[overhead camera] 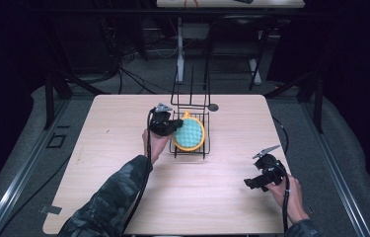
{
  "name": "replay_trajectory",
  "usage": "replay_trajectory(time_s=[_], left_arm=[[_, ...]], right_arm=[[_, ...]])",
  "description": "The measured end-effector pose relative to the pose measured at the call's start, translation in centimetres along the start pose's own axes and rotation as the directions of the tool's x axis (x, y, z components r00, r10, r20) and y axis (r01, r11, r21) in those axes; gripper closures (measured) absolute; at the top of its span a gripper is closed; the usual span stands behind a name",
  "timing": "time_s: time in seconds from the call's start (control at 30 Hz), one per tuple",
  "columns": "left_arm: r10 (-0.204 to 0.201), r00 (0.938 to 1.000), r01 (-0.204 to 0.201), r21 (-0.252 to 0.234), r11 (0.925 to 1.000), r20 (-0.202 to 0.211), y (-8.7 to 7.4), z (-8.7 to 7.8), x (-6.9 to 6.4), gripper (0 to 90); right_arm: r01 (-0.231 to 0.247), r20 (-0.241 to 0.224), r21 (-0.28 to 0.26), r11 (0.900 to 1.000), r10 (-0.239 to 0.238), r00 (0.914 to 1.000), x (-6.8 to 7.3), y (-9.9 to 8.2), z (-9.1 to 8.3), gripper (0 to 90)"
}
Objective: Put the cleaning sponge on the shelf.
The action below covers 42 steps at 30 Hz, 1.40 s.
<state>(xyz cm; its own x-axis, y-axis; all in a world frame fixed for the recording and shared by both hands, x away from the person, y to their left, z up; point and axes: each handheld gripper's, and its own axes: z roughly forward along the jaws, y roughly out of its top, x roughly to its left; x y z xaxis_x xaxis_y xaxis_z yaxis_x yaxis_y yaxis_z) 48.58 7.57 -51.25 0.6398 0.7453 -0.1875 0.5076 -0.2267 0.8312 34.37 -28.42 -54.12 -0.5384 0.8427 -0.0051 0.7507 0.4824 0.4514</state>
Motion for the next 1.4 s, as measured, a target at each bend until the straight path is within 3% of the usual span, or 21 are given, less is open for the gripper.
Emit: replay_trajectory(time_s=[0.37,0.8,1.23,1.33,1.4], left_arm=[[0.006,0.9999,-0.006,0.028,0.9996,-0.01,-0.5,1.0,0.2,86.4],[-0.029,0.999,0.031,0.068,0.9972,-0.034,-1.1,2.0,0.4,85.7],[-0.039,0.9985,0.041,0.059,0.9974,-0.037,-1.1,2.4,0.5,84.1],[-0.053,0.998,0.055,0.052,0.9971,-0.035,-1.1,2.4,0.5,77.4],[-0.052,0.9982,0.054,0.051,0.9973,-0.03,-1.1,2.4,0.7,66.8]], right_arm=[[0.004,-0.003,-0.004,1.0,-0.004,1.0,0.0,0.0,0.1,7.5],[0.005,-0.005,0.005,1.0,-0.005,1.0,0.1,0.0,0.1,7.6],[0.006,-0.004,-0.003,1.0,-0.006,1.0,0.1,-0.1,0.1,7.7],[0.005,-0.004,-0.004,1.0,-0.005,1.0,0.0,-0.1,0.1,7.7],[0.003,-0.005,0.001,1.0,-0.003,1.0,0.0,0.0,0.0,7.7]])
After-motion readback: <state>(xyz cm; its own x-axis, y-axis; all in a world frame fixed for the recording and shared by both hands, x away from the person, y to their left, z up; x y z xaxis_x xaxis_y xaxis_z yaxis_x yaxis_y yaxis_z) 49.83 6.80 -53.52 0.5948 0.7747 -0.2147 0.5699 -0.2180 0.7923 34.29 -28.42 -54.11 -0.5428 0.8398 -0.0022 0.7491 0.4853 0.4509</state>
